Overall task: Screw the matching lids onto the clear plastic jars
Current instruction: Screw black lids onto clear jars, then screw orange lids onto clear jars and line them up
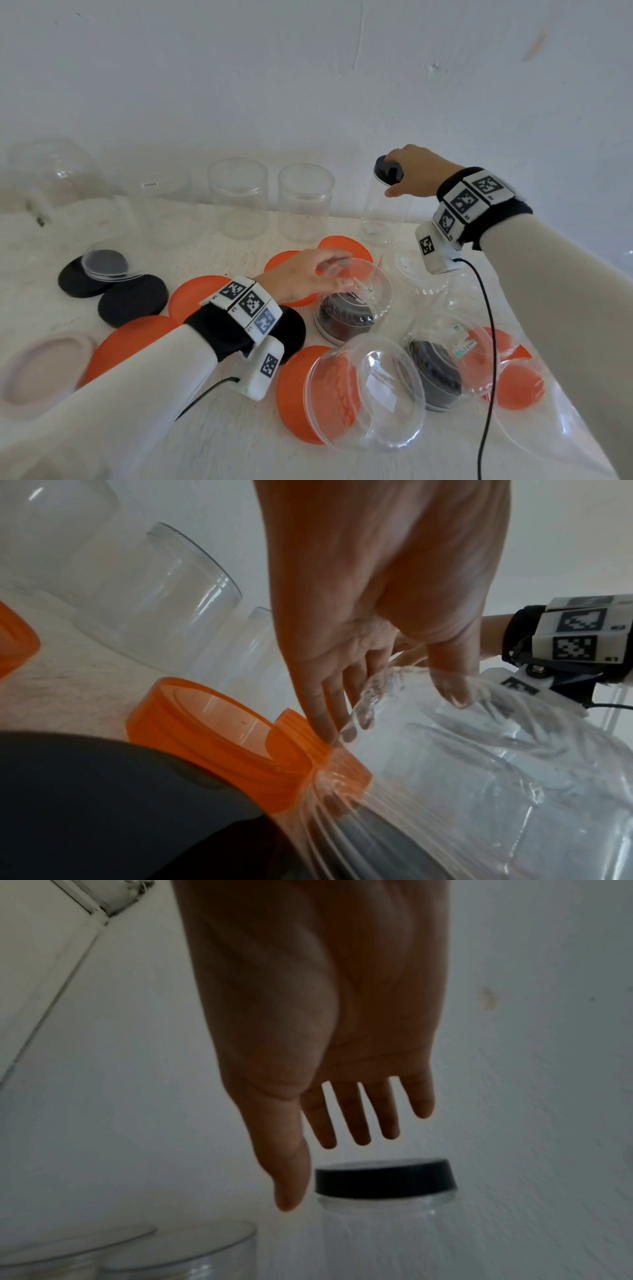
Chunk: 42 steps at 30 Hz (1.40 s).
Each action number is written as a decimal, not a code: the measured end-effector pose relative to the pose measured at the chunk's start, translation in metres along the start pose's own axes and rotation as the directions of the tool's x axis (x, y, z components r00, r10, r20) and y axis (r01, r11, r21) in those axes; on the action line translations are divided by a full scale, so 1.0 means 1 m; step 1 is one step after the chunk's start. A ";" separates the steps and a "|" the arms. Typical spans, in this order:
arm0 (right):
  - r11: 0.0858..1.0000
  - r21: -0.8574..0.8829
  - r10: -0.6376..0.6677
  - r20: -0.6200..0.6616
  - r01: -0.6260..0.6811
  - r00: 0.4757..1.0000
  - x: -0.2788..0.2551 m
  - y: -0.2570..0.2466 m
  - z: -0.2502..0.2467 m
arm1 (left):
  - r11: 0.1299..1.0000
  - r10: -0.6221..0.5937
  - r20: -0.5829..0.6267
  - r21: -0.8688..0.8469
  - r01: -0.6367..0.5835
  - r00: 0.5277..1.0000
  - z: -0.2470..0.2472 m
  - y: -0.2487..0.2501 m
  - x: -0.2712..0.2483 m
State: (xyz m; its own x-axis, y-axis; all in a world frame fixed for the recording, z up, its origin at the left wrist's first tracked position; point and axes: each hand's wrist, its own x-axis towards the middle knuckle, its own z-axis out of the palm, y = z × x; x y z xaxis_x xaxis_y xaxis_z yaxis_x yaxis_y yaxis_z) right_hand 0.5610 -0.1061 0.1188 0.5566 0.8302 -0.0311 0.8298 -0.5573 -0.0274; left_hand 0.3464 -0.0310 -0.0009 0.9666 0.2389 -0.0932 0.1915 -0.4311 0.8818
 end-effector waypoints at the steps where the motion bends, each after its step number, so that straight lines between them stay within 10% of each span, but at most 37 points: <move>1: 1.000 0.012 -0.014 -0.011 0.014 1.000 -0.004 -0.003 -0.002 | 1.000 0.002 -0.004 0.000 -0.002 1.000 0.000 0.001 -0.002; 13: 0.895 0.141 -0.430 0.014 0.424 0.903 -0.134 -0.069 0.009 | 0.971 0.166 -0.168 0.197 -0.132 0.972 -0.030 -0.006 -0.063; 25: 0.936 0.090 -0.350 0.324 0.340 0.879 -0.239 -0.090 0.059 | 0.870 0.144 0.363 0.397 -0.292 0.921 0.005 -0.026 -0.126; 42: 0.922 0.259 -0.228 -0.235 0.287 0.945 -0.266 -0.073 0.041 | 0.815 0.064 0.413 0.503 -0.287 0.908 0.031 -0.025 -0.113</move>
State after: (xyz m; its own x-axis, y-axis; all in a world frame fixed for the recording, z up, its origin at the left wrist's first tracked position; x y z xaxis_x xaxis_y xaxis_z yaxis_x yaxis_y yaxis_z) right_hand 0.3504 -0.2866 0.0884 0.3459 0.9140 0.2119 0.9147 -0.2783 -0.2930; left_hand 0.2373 -0.0745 -0.0265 0.9607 -0.1704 -0.2191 -0.0351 -0.8577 0.5130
